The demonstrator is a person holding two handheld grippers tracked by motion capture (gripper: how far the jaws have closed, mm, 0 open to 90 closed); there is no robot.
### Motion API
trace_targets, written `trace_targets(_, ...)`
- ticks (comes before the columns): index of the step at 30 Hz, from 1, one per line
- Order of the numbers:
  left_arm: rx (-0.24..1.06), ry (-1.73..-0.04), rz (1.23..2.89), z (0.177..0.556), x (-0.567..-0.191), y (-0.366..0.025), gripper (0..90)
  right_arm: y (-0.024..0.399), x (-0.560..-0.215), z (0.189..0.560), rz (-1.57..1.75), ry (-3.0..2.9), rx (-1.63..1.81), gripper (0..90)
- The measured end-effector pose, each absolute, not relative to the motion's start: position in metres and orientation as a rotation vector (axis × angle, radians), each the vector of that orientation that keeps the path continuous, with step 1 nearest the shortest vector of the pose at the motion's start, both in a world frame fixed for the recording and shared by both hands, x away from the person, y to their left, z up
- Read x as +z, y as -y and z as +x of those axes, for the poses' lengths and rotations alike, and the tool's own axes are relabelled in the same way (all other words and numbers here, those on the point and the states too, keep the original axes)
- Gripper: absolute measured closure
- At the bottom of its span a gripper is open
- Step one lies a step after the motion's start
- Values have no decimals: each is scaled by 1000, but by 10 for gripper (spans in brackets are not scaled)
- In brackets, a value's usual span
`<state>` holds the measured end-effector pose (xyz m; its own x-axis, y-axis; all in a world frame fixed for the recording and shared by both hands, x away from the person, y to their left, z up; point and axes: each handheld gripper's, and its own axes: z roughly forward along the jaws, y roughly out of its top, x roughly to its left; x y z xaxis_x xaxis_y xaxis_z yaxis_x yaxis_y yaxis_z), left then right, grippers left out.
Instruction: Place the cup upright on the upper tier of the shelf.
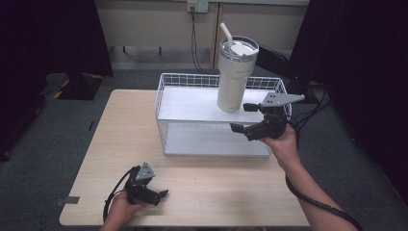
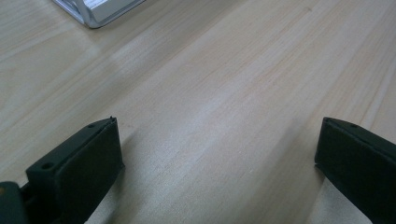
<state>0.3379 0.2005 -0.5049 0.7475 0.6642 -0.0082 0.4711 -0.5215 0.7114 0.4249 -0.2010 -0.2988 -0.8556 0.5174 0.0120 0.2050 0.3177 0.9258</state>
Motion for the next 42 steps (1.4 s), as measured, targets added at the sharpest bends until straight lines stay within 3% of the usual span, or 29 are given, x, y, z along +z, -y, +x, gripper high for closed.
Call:
trace_targets(21, 344, -848, 2221, 338, -505, -200, 1, 198, -331, 388, 555, -2368, 1562, 86)
trace_targets(42, 344, -848, 2220, 338, -505, -200, 1, 199, -378, 374, 550, -2411, 1560, 85)
